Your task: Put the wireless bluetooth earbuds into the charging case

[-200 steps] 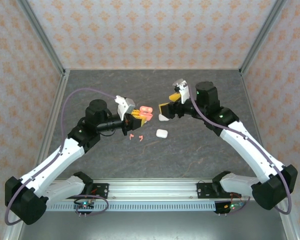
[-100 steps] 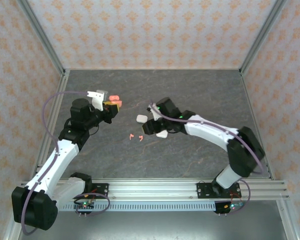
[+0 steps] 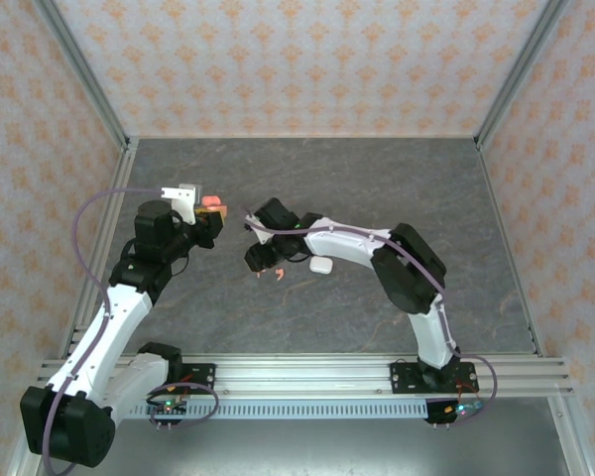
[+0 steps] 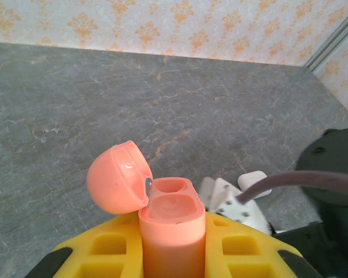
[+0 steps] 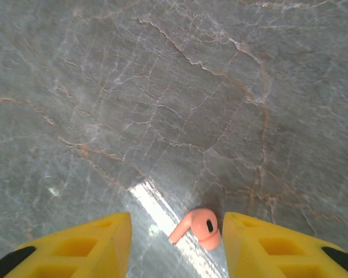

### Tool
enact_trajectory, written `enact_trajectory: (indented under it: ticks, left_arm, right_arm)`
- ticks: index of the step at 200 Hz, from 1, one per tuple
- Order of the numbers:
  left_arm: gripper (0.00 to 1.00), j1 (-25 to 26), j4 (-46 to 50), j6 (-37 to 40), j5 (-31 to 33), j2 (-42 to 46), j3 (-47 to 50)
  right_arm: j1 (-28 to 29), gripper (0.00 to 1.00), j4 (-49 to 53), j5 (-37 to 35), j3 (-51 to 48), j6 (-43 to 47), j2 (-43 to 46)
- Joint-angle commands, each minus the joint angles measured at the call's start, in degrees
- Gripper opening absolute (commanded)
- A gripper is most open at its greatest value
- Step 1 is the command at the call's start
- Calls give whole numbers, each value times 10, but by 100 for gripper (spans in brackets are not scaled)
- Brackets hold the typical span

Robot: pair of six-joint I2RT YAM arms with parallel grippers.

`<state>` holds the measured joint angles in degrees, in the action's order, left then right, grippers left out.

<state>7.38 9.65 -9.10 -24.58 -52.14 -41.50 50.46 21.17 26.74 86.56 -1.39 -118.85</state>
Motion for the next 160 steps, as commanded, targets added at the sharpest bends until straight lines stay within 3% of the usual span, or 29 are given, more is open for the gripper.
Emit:
enact_trajectory:
  ticks: [1, 72, 160]
  left_arm:
    - [0, -3, 8, -1, 8, 9, 3]
    - [0, -3, 6, -5, 1, 7, 3]
    - [0, -3, 5, -4, -14, 13, 4]
  right_arm:
    - [6, 44, 49, -13, 30, 23, -29]
    - [17, 39, 77, -18, 36, 38, -53]
    - [18, 21, 73, -55, 21, 42, -28]
